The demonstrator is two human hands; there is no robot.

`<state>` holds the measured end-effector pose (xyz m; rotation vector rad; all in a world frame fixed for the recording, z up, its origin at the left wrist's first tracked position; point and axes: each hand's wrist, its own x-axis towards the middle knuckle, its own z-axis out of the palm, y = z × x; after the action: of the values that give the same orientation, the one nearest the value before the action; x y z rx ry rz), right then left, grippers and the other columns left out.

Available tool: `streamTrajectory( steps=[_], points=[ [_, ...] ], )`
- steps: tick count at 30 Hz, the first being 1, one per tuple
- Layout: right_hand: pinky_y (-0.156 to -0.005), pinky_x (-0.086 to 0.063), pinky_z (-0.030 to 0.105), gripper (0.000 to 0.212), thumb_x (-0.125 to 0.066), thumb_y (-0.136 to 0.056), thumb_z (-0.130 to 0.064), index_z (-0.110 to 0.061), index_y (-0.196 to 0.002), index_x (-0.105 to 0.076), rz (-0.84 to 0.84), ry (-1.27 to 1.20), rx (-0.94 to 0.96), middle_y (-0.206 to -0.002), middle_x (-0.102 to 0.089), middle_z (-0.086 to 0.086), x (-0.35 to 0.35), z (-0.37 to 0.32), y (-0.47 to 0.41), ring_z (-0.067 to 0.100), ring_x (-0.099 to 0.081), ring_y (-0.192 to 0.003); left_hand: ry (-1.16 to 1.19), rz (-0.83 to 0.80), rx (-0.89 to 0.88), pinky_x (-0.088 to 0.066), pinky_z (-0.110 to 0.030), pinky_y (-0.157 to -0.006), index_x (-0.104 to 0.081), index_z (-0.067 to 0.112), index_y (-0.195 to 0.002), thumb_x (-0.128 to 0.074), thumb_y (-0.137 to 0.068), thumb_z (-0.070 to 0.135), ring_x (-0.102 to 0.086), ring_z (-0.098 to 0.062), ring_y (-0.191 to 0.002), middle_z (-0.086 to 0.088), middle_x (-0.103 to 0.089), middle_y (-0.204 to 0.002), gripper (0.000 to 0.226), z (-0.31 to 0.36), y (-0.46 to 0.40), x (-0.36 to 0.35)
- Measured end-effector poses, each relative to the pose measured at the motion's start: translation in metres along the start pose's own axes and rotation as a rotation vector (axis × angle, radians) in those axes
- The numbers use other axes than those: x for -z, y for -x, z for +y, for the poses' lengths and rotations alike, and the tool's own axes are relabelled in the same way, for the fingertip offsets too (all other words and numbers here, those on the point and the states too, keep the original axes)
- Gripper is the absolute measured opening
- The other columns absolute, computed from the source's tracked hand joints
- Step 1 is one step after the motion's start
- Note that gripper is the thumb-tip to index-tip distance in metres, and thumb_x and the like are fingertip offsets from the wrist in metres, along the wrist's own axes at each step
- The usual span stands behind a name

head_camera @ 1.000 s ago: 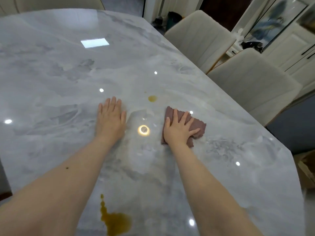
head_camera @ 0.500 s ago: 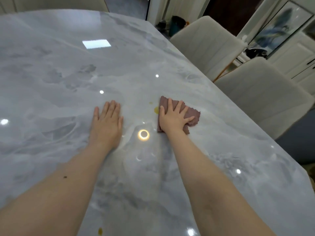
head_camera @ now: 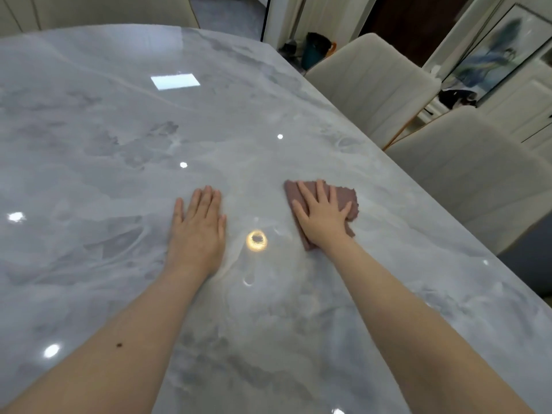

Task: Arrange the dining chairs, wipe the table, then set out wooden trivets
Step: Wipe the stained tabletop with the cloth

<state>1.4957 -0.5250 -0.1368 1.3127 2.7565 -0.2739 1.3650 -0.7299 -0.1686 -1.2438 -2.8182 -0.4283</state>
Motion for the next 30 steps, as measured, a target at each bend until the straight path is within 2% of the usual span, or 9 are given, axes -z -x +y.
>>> streamTrajectory(
  steps=[3, 6, 10, 14, 18, 21, 24, 27, 30],
  points=[
    [-0.107, 0.005, 0.071, 0.054, -0.023, -0.098, -0.054, -0.042, -0.15, -0.014, 0.022, -0.018, -0.029, -0.162, 0.001, 0.002, -0.01, -0.052, -0.019, 0.033, 0.006, -0.147, 0.026, 0.008, 0.001, -0.004, -0.044, -0.117, -0.024, 0.009, -0.149, -0.03, -0.101, 0.027, -0.017, -0.021, -0.145, -0.006, -0.022, -0.156, 0.051, 0.001, 0.0, 0.001],
    [-0.107, 0.005, 0.07, 0.054, -0.028, -0.097, -0.054, -0.041, -0.149, -0.02, 0.043, -0.017, 0.18, -0.161, -0.004, 0.004, -0.028, -0.091, 0.03, 0.034, 0.001, -0.147, 0.038, 0.017, -0.013, -0.009, -0.046, -0.116, -0.032, 0.006, -0.145, -0.024, -0.099, 0.028, -0.025, -0.024, -0.142, -0.009, -0.029, -0.153, 0.052, -0.001, 0.0, 0.002],
    [-0.11, 0.001, 0.066, 0.058, -0.025, -0.091, -0.06, -0.046, -0.147, -0.022, 0.077, 0.039, 0.418, -0.161, -0.01, -0.001, -0.034, -0.045, 0.131, 0.029, -0.004, -0.148, 0.052, 0.026, -0.023, -0.009, -0.046, -0.116, -0.033, 0.006, -0.145, -0.024, -0.099, 0.026, -0.026, -0.025, -0.142, -0.009, -0.031, -0.152, 0.051, -0.001, 0.002, 0.005],
    [-0.112, 0.0, 0.064, 0.062, -0.014, -0.087, -0.066, -0.05, -0.147, -0.013, 0.028, 0.08, 0.222, -0.161, -0.001, -0.006, -0.016, 0.017, 0.11, 0.025, 0.001, -0.148, 0.077, 0.014, -0.008, -0.003, -0.044, -0.117, -0.026, 0.008, -0.148, -0.028, -0.102, 0.025, -0.016, -0.021, -0.145, -0.006, -0.022, -0.156, 0.049, 0.001, 0.004, 0.005],
    [-0.109, 0.005, 0.068, 0.054, -0.028, -0.097, -0.055, -0.045, -0.149, -0.015, 0.039, -0.016, -0.036, -0.162, -0.002, -0.002, -0.018, -0.025, 0.06, 0.03, 0.003, -0.147, 0.231, 0.049, -0.024, -0.003, -0.041, -0.116, -0.033, 0.006, -0.145, -0.03, -0.102, 0.023, -0.022, -0.021, -0.143, -0.007, -0.028, -0.153, 0.046, 0.0, 0.001, 0.007],
    [-0.108, 0.005, 0.07, 0.055, -0.03, -0.096, -0.055, -0.043, -0.148, -0.02, 0.071, -0.01, 0.079, -0.161, -0.006, 0.002, -0.038, -0.072, 0.092, 0.032, 0.0, -0.147, 0.488, 0.05, -0.033, -0.011, -0.034, -0.115, -0.045, 0.002, -0.137, -0.034, -0.099, 0.018, -0.033, -0.024, -0.139, -0.014, -0.039, -0.146, 0.043, -0.006, 0.003, 0.014],
    [-0.108, 0.003, 0.069, 0.058, -0.028, -0.092, -0.058, -0.042, -0.147, -0.025, 0.086, 0.03, 0.318, -0.16, -0.014, 0.003, -0.05, -0.087, 0.181, 0.033, -0.006, -0.147, 0.503, -0.004, -0.053, -0.014, -0.035, -0.115, -0.05, 0.003, -0.134, -0.032, -0.093, 0.021, -0.037, -0.026, -0.136, -0.014, -0.043, -0.144, 0.048, -0.012, 0.024, 0.023],
    [-0.11, -0.001, 0.067, 0.059, -0.026, -0.091, -0.061, -0.045, -0.147, -0.02, 0.029, 0.107, 0.44, -0.16, -0.014, 0.0, -0.047, -0.045, 0.241, 0.032, -0.008, -0.147, 0.48, -0.036, -0.07, -0.016, -0.042, -0.116, -0.053, 0.003, -0.131, -0.04, -0.094, 0.008, -0.036, -0.032, -0.136, -0.018, -0.04, -0.145, 0.039, -0.019, 0.066, 0.032],
    [-0.111, -0.003, 0.065, 0.062, -0.018, -0.088, -0.065, -0.047, -0.148, -0.016, -0.023, 0.135, 0.341, -0.161, -0.009, -0.001, -0.033, 0.001, 0.246, 0.032, -0.006, -0.147, 0.452, -0.054, -0.066, -0.018, -0.05, -0.113, -0.055, 0.002, -0.129, -0.037, -0.088, 0.013, -0.035, -0.038, -0.135, -0.022, -0.036, -0.146, 0.047, -0.027, 0.12, 0.044]
  ],
)
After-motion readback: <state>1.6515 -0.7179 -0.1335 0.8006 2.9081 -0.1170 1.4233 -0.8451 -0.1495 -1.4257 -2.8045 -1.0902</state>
